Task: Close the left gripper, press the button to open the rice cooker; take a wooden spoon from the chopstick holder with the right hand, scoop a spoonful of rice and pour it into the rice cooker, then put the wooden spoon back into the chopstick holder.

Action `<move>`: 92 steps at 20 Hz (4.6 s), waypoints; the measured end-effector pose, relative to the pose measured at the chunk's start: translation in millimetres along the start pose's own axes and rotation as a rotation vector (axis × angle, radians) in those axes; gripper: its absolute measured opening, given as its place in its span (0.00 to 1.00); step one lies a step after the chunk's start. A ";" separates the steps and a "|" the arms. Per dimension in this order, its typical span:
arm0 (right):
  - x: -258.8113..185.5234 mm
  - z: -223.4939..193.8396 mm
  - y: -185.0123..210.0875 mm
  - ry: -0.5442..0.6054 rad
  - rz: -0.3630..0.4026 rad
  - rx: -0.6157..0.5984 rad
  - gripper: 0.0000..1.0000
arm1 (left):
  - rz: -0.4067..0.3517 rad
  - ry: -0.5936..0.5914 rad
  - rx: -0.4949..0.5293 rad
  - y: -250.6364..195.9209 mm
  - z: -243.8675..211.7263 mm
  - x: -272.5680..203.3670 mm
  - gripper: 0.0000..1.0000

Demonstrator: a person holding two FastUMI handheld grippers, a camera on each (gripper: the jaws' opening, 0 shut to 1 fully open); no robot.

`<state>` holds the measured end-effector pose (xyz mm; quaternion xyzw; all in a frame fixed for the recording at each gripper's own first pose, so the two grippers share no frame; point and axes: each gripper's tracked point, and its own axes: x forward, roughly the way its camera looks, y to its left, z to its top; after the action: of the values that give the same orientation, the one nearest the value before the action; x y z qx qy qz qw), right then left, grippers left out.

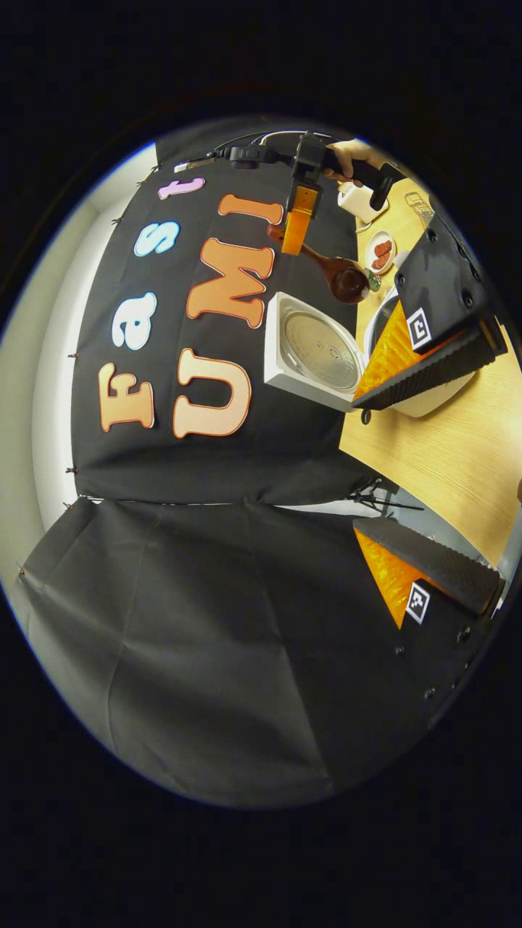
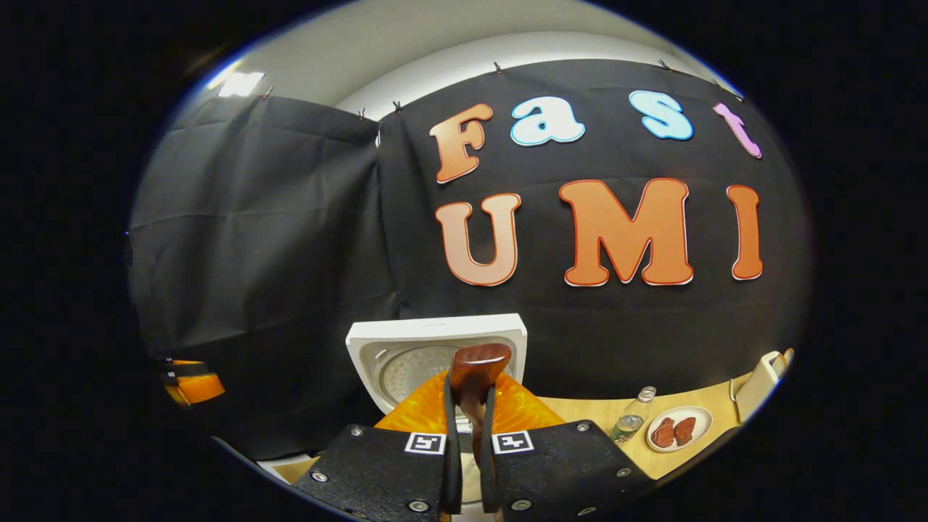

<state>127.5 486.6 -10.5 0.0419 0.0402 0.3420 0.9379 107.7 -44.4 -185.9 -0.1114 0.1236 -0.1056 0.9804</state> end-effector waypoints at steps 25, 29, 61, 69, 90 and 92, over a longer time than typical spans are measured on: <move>-210.4 -33.7 -295.2 -0.022 -0.419 0.226 0.09 | -0.026 -0.103 -0.034 -127.3 39.1 -10.8 1.00; -263.8 -75.7 -337.0 0.029 -0.533 0.257 0.09 | -0.031 -0.080 -0.029 -137.2 27.5 -16.4 1.00; -312.6 -176.8 -341.3 0.218 -0.715 0.266 0.95 | -0.142 -0.111 0.089 -262.1 175.3 156.2 1.00; -324.6 -143.2 -343.9 0.158 -0.761 0.252 0.95 | -0.122 0.008 0.024 -252.6 166.0 254.5 1.00; -359.6 -84.2 -352.7 0.048 -0.737 0.208 0.95 | -0.166 0.251 0.013 -273.4 49.3 219.7 0.99; -362.8 -80.0 -344.6 0.040 -0.706 0.200 0.95 | -0.180 0.262 0.007 -280.4 29.9 192.3 0.99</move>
<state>62.3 -6.0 -109.6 0.1101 0.1038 -0.0075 0.9885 247.5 -350.9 -131.1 -0.1037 0.2397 -0.2073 0.9428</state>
